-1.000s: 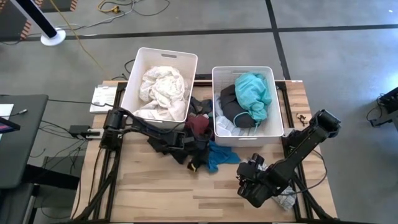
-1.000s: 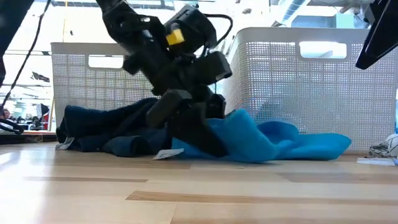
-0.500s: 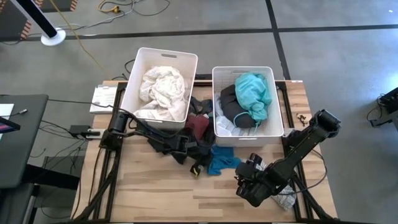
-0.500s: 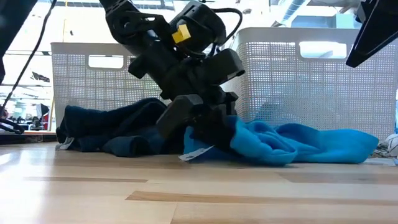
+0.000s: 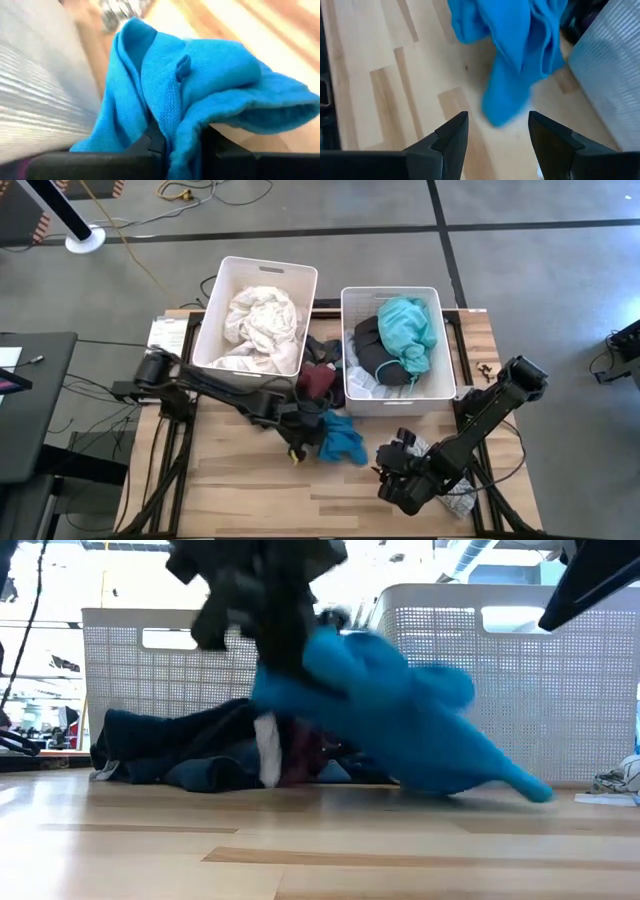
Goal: Sort clothes
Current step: Put the blue shorts into the right white laundry bin
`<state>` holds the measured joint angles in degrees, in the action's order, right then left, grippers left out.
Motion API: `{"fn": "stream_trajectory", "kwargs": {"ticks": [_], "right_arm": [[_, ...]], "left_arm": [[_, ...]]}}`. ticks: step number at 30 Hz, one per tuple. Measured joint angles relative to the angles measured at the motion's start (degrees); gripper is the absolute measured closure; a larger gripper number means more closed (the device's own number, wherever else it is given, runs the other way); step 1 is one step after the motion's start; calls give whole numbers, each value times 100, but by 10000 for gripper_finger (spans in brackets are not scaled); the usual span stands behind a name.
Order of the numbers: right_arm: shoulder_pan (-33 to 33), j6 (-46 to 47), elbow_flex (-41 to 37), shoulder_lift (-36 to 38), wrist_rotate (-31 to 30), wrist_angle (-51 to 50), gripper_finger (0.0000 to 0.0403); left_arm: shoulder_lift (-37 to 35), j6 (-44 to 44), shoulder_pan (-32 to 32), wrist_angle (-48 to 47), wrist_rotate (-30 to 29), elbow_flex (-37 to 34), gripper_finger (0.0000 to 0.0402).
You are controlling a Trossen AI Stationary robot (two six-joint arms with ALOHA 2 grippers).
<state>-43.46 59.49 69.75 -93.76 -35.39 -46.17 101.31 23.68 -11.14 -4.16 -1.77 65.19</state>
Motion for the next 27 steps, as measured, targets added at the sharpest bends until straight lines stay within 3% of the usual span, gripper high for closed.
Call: {"fn": "stream_trajectory", "kwargs": {"ticks": [9, 14, 22, 25, 27], "right_arm": [[48, -320, -2, 0, -629, 79, 182], [149, -1025, -2, 2, -1505, 673, 182], [378, -3736, -2, 1, -3505, 2526, 182], [552, -5149, -2, 2, -3604, 3606, 182], [694, -6101, -2, 0, -3336, 4419, 182]], "left_arm": [[-1525, 72, -179, -341, -283, 0, 364], [-2215, 160, -247, -147, -276, 7, 364], [-2730, 129, -247, 72, 35, 11, 364], [-2727, 116, -245, 94, 47, 13, 364], [-2699, 118, -245, 95, 49, 13, 364]]}}
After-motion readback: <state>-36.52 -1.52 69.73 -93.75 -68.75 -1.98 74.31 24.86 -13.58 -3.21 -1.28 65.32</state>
